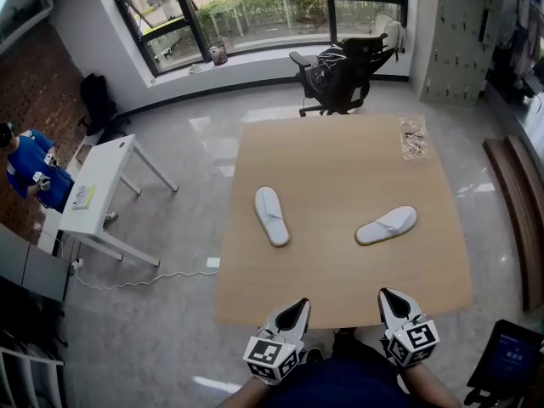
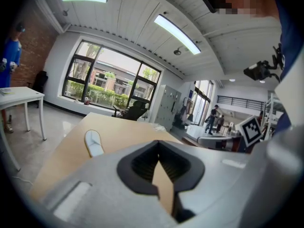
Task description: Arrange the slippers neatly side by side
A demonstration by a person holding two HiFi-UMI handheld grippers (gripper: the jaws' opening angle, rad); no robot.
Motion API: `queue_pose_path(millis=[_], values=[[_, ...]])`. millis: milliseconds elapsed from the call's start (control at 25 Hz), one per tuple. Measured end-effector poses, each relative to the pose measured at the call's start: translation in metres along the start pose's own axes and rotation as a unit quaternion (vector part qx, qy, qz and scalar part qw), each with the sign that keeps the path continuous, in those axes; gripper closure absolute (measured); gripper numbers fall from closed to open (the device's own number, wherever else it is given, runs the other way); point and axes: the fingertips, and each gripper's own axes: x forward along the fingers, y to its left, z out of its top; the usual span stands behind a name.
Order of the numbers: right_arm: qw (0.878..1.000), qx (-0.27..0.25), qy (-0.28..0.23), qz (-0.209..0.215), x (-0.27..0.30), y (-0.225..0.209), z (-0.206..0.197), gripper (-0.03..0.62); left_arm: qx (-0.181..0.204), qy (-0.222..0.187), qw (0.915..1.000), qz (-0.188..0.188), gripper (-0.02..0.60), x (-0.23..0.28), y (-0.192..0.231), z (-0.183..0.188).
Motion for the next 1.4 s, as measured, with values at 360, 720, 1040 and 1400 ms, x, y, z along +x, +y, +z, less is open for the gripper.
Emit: queue_pose_path(millis=[360, 720, 1040, 1400], values=[[0.999, 0.026, 0.032, 0.002, 0.042, -0.083, -0.004, 0.589, 0.001, -0.008, 0.9983, 0.057, 0.577, 0.059, 0.022, 0.027], [0.994, 0.066, 0.089, -0.009, 0.082, -0.155, -0.032, 0.576, 0.031, 0.01, 0.9908, 0.131, 0.515, 0.1, 0.071, 0.03], [0.989, 0.069, 0.123, -0.048, 0.12, -0.184, -0.058, 0.503, 0.036, 0.08, 0.9778, 0.19, 0.503, 0.131, 0.173, -0.003], [0.966, 0.144, 0.171, -0.129, 0.165, -0.22, -0.104, 0.453, 0.031, 0.157, 0.9477, 0.277, 0.428, 0.168, 0.296, -0.029]])
